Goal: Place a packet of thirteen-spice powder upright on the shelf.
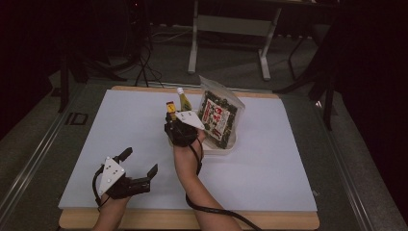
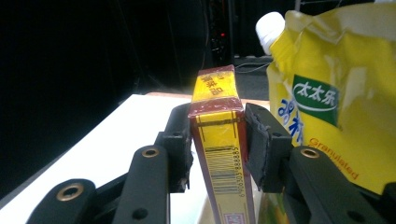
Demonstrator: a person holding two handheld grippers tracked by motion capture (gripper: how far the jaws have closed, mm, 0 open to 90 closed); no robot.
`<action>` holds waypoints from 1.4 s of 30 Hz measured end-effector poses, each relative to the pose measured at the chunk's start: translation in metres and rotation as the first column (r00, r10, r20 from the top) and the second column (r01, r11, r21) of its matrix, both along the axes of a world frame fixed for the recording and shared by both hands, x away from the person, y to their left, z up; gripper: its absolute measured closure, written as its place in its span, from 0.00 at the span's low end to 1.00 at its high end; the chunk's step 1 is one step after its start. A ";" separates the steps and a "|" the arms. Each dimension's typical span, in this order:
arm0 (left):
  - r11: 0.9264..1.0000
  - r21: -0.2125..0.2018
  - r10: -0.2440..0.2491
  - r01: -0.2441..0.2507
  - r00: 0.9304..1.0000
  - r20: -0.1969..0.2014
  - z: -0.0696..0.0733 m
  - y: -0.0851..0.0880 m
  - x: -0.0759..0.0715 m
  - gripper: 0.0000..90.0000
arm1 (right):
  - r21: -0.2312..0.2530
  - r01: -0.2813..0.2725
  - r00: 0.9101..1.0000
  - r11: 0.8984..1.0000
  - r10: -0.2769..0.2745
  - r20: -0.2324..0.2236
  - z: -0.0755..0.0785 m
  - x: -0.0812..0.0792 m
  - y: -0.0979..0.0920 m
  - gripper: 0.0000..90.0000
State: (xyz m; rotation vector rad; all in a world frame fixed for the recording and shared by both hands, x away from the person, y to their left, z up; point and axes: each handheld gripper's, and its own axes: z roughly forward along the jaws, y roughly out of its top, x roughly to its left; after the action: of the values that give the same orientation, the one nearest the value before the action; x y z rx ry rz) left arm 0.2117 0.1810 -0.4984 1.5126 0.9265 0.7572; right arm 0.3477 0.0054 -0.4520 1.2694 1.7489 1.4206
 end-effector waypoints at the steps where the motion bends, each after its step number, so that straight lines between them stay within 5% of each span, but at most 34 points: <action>1: 1.000 0.001 0.000 0.000 1.000 0.000 0.000 0.000 0.000 0.02 | 0.000 -0.001 1.000 1.000 0.001 0.002 0.000 -0.001 0.000 0.70; 13: 1.000 0.009 -0.005 0.005 1.000 -0.001 0.000 -0.002 0.000 0.02 | 0.063 -0.029 0.998 0.998 0.032 -0.055 0.000 -0.007 0.002 0.64; 21: 1.000 0.010 0.000 0.000 1.000 0.011 0.000 -0.002 0.000 0.02 | 0.097 0.003 0.994 0.995 0.008 -0.106 -0.002 0.000 0.006 0.63; 33: 1.000 0.012 0.007 -0.007 1.000 0.016 0.001 -0.001 -0.001 0.02 | 0.053 0.059 0.988 0.997 -0.051 -0.146 -0.036 0.010 0.008 0.64; 42: 1.000 0.017 0.011 -0.011 1.000 0.006 -0.001 -0.002 0.000 0.02 | 0.057 0.051 0.989 0.997 -0.043 -0.140 -0.040 0.010 0.000 0.65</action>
State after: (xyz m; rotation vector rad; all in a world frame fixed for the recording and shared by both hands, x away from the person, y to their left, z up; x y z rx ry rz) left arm 0.2116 0.1791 -0.4992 1.5201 0.9268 0.7784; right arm 0.3575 0.0049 -0.4921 1.4630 1.7648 1.3980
